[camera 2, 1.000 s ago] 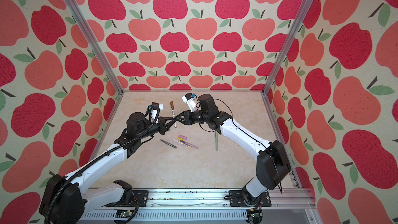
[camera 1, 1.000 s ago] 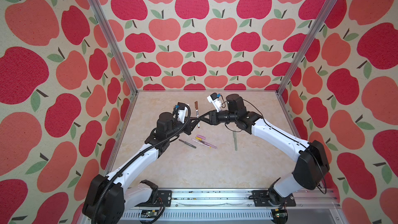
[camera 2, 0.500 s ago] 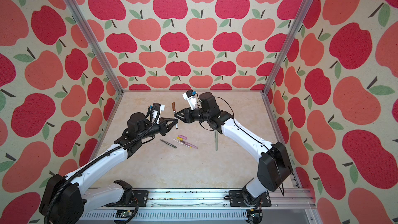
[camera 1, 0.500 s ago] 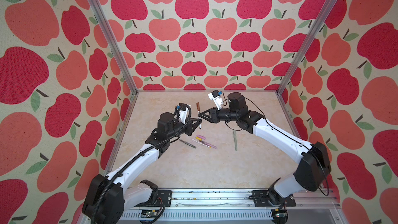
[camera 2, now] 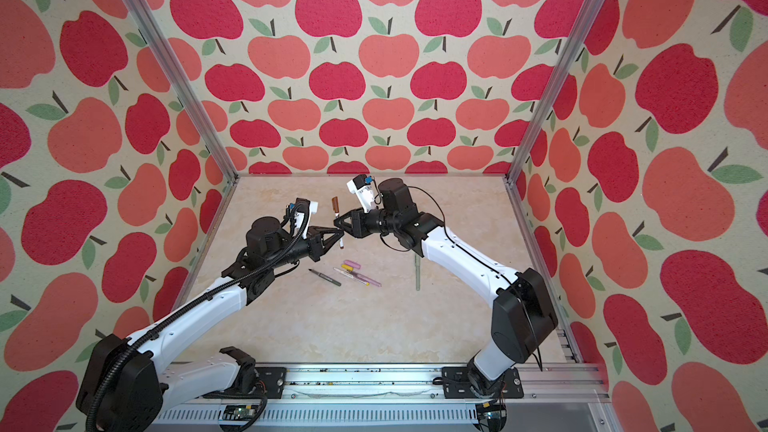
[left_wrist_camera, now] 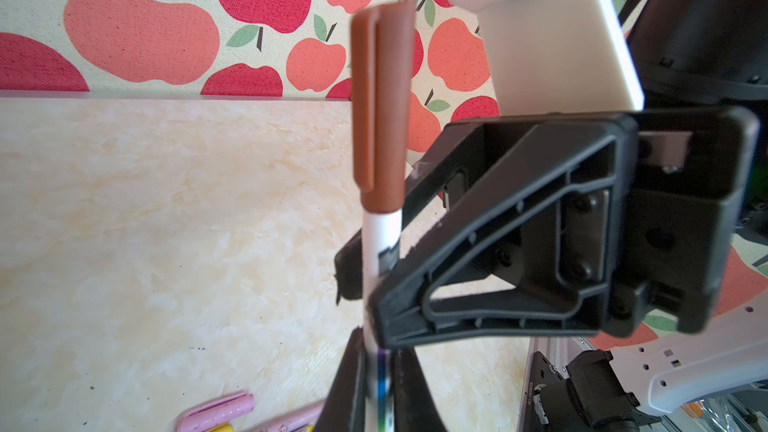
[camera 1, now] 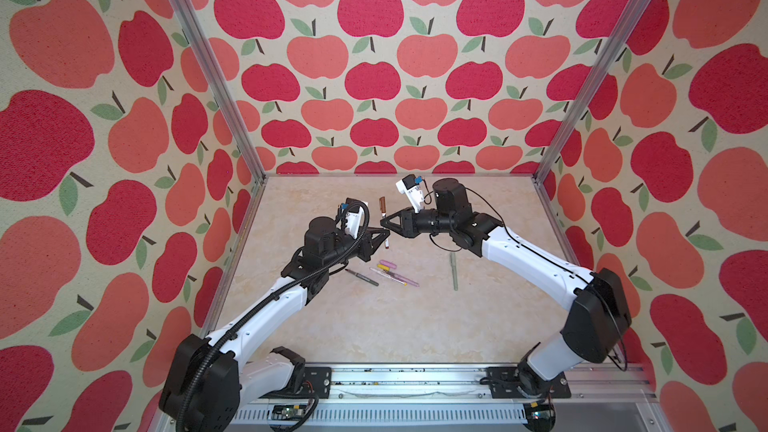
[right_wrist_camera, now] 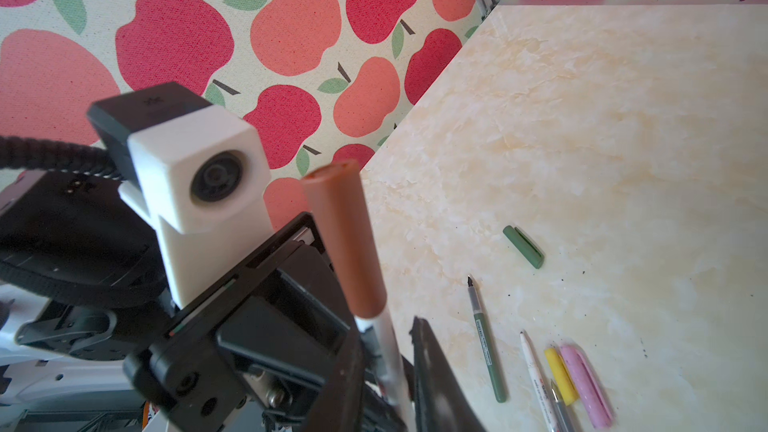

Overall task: Insert the pens into the pen caps
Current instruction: 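Close the right gripper on the capped marker body below the left gripper, then carry the capped marker away with the right gripper while the left gripper opens and withdraws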

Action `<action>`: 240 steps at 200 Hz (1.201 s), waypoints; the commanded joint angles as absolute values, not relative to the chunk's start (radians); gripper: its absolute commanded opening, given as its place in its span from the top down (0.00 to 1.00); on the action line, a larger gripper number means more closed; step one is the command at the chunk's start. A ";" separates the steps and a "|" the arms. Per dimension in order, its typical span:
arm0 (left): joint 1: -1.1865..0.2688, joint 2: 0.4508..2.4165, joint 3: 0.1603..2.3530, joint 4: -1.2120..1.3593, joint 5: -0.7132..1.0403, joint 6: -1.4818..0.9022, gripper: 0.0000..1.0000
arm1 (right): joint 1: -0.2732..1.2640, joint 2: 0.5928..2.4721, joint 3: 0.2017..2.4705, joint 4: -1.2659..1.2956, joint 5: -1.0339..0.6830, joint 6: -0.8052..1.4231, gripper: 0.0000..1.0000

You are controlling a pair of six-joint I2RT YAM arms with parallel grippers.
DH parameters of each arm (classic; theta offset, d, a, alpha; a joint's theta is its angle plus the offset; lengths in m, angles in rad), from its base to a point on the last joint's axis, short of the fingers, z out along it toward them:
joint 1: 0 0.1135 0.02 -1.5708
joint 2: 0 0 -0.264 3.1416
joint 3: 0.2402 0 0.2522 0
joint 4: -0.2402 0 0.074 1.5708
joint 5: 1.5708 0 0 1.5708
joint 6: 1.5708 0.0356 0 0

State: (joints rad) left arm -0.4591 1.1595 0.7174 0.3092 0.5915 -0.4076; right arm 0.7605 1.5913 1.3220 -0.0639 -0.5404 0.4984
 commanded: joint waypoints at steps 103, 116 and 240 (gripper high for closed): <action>-0.465 1.196 0.745 0.339 0.618 -0.427 0.82 | 0.763 1.586 1.380 -0.137 -0.443 0.452 0.93; -0.463 1.188 0.744 0.323 0.620 -0.417 0.71 | 0.756 1.584 1.393 -0.188 -0.400 0.439 0.94; -0.448 1.015 0.650 0.242 0.550 -0.305 0.15 | 0.693 1.519 1.221 -0.602 -0.163 0.445 0.93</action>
State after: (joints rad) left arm -0.4583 1.0019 0.6659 0.2569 0.5568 -0.3344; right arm 0.6979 1.5517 1.2903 -0.4664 -0.2150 0.4423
